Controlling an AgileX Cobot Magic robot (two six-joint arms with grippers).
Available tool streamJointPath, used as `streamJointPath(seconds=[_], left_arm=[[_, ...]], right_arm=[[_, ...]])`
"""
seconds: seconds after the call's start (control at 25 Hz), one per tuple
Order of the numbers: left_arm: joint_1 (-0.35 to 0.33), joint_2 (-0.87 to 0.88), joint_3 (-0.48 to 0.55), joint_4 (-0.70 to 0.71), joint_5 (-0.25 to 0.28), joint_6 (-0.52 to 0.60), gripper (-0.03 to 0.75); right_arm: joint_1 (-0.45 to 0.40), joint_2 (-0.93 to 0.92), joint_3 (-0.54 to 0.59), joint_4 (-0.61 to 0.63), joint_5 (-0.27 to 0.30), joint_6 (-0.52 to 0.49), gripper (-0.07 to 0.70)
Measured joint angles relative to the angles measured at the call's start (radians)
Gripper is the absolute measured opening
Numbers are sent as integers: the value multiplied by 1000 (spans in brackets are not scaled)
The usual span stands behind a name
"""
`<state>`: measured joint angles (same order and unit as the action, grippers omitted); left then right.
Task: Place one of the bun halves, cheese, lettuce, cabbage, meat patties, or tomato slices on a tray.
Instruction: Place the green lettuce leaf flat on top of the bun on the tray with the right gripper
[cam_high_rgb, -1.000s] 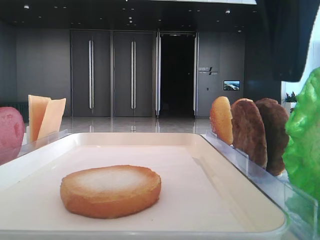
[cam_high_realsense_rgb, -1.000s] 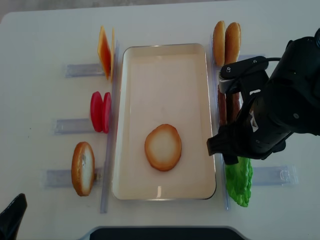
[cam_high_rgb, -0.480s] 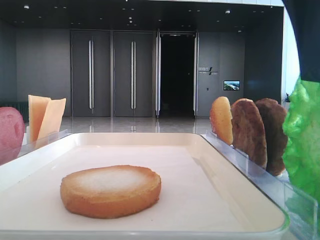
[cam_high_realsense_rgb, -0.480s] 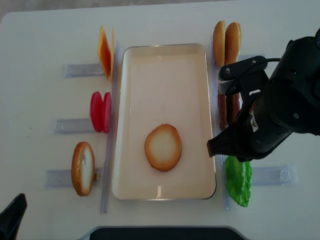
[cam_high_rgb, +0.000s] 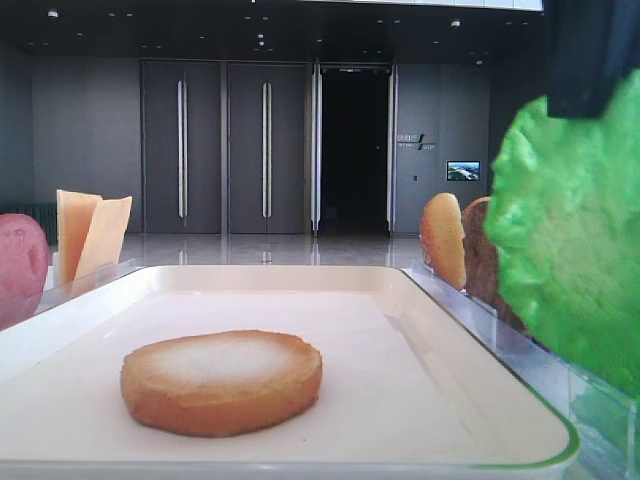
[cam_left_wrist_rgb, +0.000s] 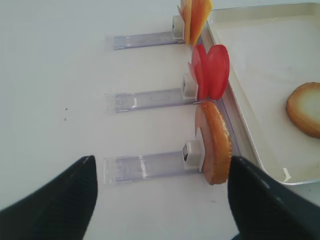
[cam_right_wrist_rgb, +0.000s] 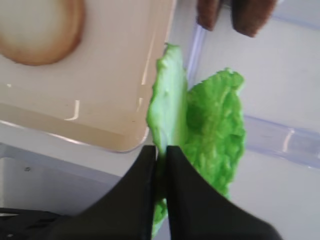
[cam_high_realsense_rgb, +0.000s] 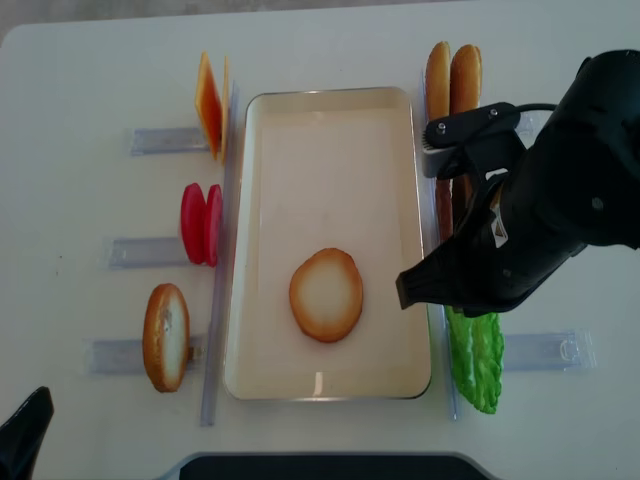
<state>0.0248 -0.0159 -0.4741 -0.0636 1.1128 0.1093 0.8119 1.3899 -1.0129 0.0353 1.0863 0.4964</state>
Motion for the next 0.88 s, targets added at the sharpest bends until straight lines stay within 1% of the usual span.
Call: streamJointPath(seconds=[0.16,0.36,0.44,0.56,0.64,0.76,0.88], left_arm=[[0,0,0,0,0,0,583],[0,0,0,0,0,0,532],[0,0,0,0,0,0,511],[0,0,0,0,0,0,487],[0,0,0,0,0,0,473],[0,0,0,0,0,0,443],[0,0,0,0,0,0,409]], right_arm=[[0,0,-76,83,11,-49,53],[0,0,-161,93,70,-58,53],[0,0,-176,95,93,-61,53],[0,0,-179,140,99,-95,53],[0,0,-180,197,75,-133,53],[0,0,-180,298,-2,-209,53],[-1,0,-170,337,-86,-249,53]])
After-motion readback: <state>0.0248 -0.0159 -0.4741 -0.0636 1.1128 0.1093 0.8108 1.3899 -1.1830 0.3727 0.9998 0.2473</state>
